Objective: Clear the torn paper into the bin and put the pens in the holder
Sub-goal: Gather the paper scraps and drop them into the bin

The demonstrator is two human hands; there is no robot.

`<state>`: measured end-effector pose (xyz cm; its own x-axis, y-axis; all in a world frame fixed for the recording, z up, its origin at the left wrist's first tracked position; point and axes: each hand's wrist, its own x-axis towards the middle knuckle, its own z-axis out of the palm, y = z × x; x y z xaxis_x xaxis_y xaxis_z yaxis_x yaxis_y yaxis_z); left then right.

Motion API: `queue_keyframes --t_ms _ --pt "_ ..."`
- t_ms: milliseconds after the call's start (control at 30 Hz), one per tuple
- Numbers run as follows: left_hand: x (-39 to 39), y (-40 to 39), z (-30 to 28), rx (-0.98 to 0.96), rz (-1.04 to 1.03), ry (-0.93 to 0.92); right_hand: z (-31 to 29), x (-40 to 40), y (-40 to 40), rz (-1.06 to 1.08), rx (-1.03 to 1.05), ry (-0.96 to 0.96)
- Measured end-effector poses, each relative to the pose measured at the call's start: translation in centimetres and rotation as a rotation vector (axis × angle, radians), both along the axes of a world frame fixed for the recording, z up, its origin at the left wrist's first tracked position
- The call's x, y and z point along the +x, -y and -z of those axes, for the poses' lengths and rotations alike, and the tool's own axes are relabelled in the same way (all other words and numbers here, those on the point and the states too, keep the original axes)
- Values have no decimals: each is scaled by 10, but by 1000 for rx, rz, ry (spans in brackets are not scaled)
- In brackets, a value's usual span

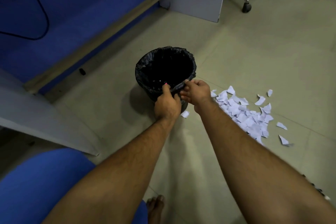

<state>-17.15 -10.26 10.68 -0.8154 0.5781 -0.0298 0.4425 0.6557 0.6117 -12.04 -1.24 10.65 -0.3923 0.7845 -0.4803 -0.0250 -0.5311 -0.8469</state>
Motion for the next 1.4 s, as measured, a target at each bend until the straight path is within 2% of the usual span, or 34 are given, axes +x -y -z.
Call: queue_keyframes --t_ms 67,167,300,500,600,700,767,833,900,1000,1100,1200,1400 --pt "9 2 -2 94 -19 -35 -1 7 2 15 8 10" --pt "28 0 3 159 99 -33 3 29 2 109 45 59" --pt "49 -23 35 -38 324 90 38 73 -5 161 138 288" --pt "87 -68 121 -308 654 249 119 159 -13 155 292 838" --pt "105 -86 151 -373 732 152 153 185 -11 48 369 952" --pt "114 -103 167 -468 815 -73 175 199 -12 -76 495 1171" --pt "119 -109 174 -552 927 -169 184 205 -12 -185 508 1262" --pt "124 -111 183 -622 1007 -185 192 208 -11 -280 461 1291" --pt "129 -107 190 -640 1043 -276 197 207 -8 -337 500 1308" --pt "137 -101 194 -520 1026 -312 199 205 0 -301 603 1310" --pt "137 -95 194 -356 956 -233 202 206 -1 -263 594 1285" --pt "134 -93 189 -232 830 -63 206 211 -4 -183 575 1233" --pt "134 -95 174 -209 557 56 195 214 -6 158 441 1041"
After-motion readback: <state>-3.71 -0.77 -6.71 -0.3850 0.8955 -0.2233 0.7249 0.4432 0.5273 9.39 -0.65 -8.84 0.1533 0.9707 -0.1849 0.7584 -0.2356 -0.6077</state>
